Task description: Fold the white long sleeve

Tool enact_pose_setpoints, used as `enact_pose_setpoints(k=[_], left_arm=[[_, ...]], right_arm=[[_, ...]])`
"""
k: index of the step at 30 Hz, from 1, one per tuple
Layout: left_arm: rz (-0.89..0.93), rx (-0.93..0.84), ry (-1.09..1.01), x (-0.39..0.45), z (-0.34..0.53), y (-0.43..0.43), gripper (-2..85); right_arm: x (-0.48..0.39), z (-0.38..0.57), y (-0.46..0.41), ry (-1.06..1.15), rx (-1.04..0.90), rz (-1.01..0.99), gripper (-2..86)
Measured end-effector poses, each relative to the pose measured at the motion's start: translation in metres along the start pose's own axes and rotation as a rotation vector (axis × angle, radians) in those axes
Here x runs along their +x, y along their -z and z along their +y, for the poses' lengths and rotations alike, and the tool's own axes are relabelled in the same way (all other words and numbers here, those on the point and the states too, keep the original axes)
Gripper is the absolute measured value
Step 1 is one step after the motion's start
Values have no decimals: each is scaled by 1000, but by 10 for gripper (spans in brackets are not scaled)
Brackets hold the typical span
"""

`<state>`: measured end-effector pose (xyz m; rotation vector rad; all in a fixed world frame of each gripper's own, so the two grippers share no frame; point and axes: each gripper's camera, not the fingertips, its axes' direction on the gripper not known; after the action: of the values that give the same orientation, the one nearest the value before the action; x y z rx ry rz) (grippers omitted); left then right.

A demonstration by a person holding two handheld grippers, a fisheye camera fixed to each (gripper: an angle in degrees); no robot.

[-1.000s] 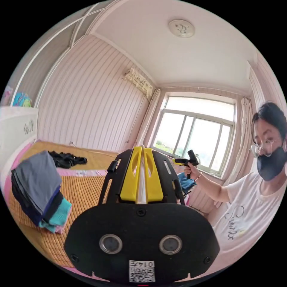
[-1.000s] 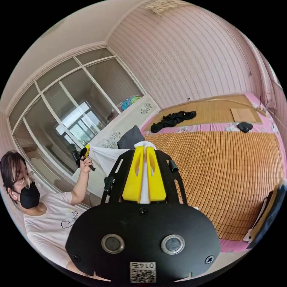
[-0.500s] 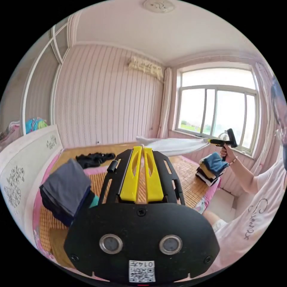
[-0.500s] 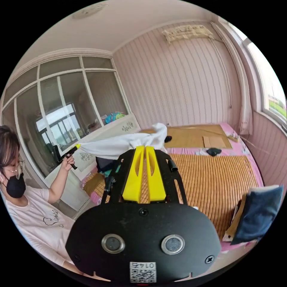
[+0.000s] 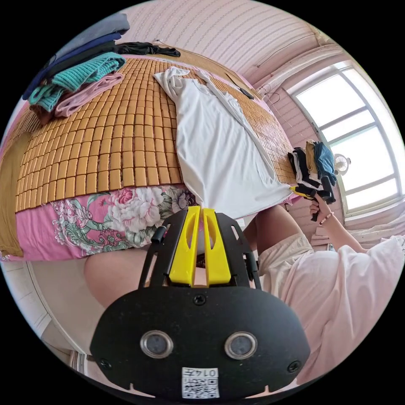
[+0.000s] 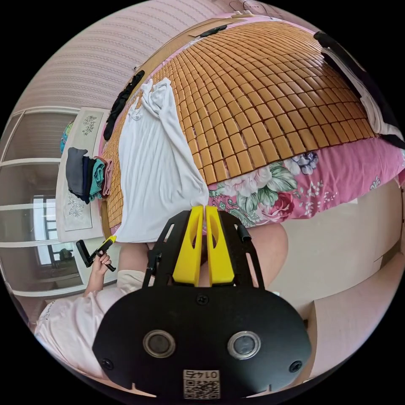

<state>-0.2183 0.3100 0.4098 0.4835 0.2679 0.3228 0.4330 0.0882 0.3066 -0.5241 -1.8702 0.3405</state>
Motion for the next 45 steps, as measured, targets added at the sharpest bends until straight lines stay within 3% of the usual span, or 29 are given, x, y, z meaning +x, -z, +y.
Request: enact_pose_setpoints(k=[7, 16, 24, 28, 38, 45], left_arm=[[8, 81, 18, -23, -6, 4, -8], [-54, 2, -1, -48, -24, -10, -10], [-71, -29, 3, -68, -21, -12, -10], [-14, 21, -32, -75, -2, 8, -10], [-94, 236, -178, -76, 52, 53, -10], [-103, 252, -217, -93, 46, 40, -10]], right_arm=[[11, 3, 10, 9, -3, -5, 3], [21, 14, 13, -8, -11, 106, -2], [4, 28, 22, 56, 31, 47, -1], [-7, 42, 22, 104, 54, 61, 3], [-37, 52, 20, 189, 85, 100, 46], [-91, 17, 14, 366, 100, 168, 69]])
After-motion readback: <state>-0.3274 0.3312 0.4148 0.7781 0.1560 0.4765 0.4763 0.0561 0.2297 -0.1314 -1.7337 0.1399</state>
